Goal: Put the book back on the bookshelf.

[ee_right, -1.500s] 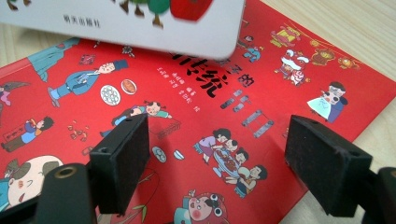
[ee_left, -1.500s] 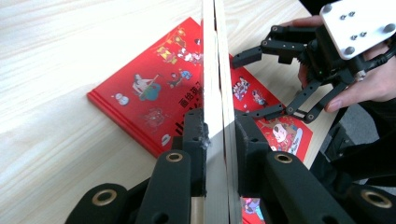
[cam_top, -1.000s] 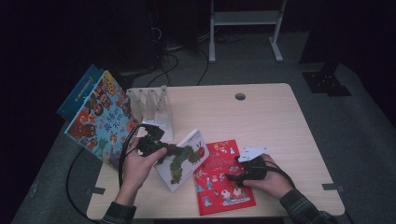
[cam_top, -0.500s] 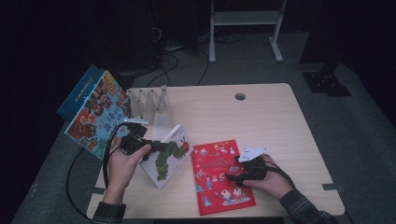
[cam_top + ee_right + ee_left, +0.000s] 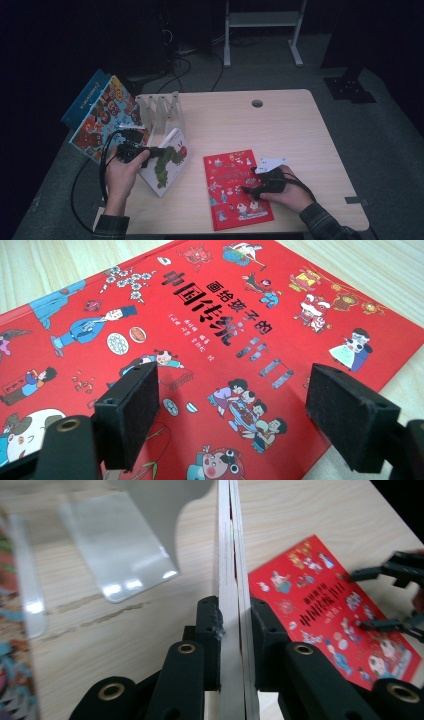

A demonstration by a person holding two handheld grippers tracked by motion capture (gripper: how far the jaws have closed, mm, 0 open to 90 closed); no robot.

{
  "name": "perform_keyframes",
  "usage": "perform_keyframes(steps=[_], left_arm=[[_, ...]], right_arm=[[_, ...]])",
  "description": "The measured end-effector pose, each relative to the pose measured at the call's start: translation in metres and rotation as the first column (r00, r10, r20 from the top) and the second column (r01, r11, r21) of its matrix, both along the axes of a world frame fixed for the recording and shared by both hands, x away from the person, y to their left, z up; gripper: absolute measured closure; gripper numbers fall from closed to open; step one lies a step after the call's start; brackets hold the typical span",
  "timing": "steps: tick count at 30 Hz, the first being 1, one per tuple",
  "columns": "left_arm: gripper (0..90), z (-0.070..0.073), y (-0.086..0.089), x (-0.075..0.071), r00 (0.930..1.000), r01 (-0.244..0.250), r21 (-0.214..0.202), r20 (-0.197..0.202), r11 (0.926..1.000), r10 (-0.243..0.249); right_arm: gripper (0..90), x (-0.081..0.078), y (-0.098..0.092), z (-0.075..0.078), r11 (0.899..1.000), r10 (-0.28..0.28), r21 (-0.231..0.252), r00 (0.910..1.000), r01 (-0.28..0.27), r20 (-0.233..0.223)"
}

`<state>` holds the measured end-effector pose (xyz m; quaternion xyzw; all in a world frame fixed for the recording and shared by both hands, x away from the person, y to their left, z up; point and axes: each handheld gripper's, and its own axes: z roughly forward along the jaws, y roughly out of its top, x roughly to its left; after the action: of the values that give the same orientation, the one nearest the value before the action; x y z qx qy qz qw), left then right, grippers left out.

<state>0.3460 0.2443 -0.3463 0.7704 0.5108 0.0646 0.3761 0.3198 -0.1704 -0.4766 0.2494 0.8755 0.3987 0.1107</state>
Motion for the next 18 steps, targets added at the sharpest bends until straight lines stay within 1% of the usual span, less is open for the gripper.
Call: perform_keyframes(steps=[2,4,6,11,14,15,16,17,18], left_arm=[[76.9,0.0,0.003,0.002,0.9997,-0.026,0.0,0.004,0.9997,0.026],[76.8,0.0,0.005,0.003,0.9995,-0.032,0.005,0.006,0.9995,0.032],[76.8,-0.001,0.007,0.006,0.9985,-0.052,0.006,0.017,0.9986,0.052],[76.9,0.001,0.011,0.018,0.9944,-0.1,0.015,0.035,0.9948,0.1],[76.8,0.002,0.012,0.021,0.9927,-0.115,0.02,0.041,0.9932,0.114],[76.8,0.002,0.013,0.026,0.9907,-0.129,0.026,0.045,0.9913,0.128],[76.8,0.002,0.013,0.026,0.9907,-0.129,0.026,0.045,0.9913,0.128],[76.8,0.002,0.012,0.03,0.989,-0.141,0.033,0.051,0.9895,0.139],[76.8,0.002,0.012,0.03,0.989,-0.141,0.033,0.051,0.9895,0.139]], right_arm=[[20.3,0.0,0.0,0.0,1.0,-0.001,0.001,1.0,0.001,-0.001],[20.2,0.0,0.0,0.0,1.0,-0.002,0.001,1.0,0.002,-0.002],[20.2,0.0,0.0,0.0,1.0,-0.002,0.001,1.0,0.002,-0.001],[20.2,0.0,0.0,0.0,1.0,-0.002,0.002,1.0,0.002,-0.001],[20.2,0.0,0.0,0.0,1.0,-0.003,0.003,1.0,0.003,-0.001],[20.2,0.0,0.0,0.0,1.0,-0.003,0.003,1.0,0.003,-0.001],[20.2,0.0,0.0,0.0,1.0,-0.003,0.003,1.0,0.003,-0.001],[20.2,0.0,0.0,0.0,1.0,-0.002,0.003,1.0,0.002,0.0],[20.2,0.0,0.0,0.0,1.0,-0.002,0.003,1.0,0.002,0.001]])
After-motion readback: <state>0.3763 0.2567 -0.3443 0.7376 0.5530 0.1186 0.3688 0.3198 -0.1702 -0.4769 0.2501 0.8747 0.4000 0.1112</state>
